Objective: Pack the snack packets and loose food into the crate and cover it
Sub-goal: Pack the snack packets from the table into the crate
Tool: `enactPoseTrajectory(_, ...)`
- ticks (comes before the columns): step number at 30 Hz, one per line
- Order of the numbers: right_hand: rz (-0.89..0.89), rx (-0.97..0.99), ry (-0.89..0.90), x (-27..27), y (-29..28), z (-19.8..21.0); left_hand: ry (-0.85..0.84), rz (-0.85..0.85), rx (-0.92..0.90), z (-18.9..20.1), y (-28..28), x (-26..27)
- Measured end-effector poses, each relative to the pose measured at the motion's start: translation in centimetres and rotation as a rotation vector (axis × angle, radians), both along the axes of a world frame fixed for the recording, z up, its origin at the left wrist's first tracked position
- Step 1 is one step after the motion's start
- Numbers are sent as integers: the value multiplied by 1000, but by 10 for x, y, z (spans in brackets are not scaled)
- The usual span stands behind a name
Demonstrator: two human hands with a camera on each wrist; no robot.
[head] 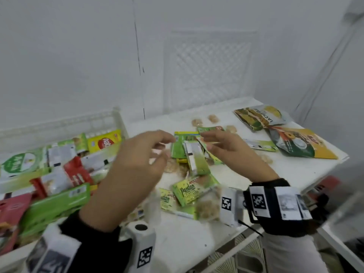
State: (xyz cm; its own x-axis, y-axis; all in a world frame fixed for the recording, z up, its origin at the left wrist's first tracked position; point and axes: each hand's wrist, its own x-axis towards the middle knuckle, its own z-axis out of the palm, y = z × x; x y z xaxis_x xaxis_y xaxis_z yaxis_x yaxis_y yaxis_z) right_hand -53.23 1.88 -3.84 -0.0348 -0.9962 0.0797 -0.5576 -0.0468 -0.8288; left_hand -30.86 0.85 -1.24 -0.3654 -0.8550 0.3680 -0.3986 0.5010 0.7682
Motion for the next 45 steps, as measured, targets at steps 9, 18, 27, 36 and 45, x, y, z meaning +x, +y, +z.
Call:
enactPoseTrajectory(9,-48,203,87,-126,12,-49,-1096,-313,162,-81,17,-89)
enactPoseTrajectory(18,181,409,917,-213,-69,-35,-1232,-241,152,-111,3,-74)
enactPoseTrajectory(27,298,562,1022,-222,-121,-57,-1331,-225,65,-110,-14,-76)
enactPoseTrajectory(36,211,54,678,-213,-139,-39,-1169,-74,-266,-101,4,-71)
enactPoseTrajectory(45,731,373,1059,-145,-161,-56,-1067,111,-189,-91,10,-72)
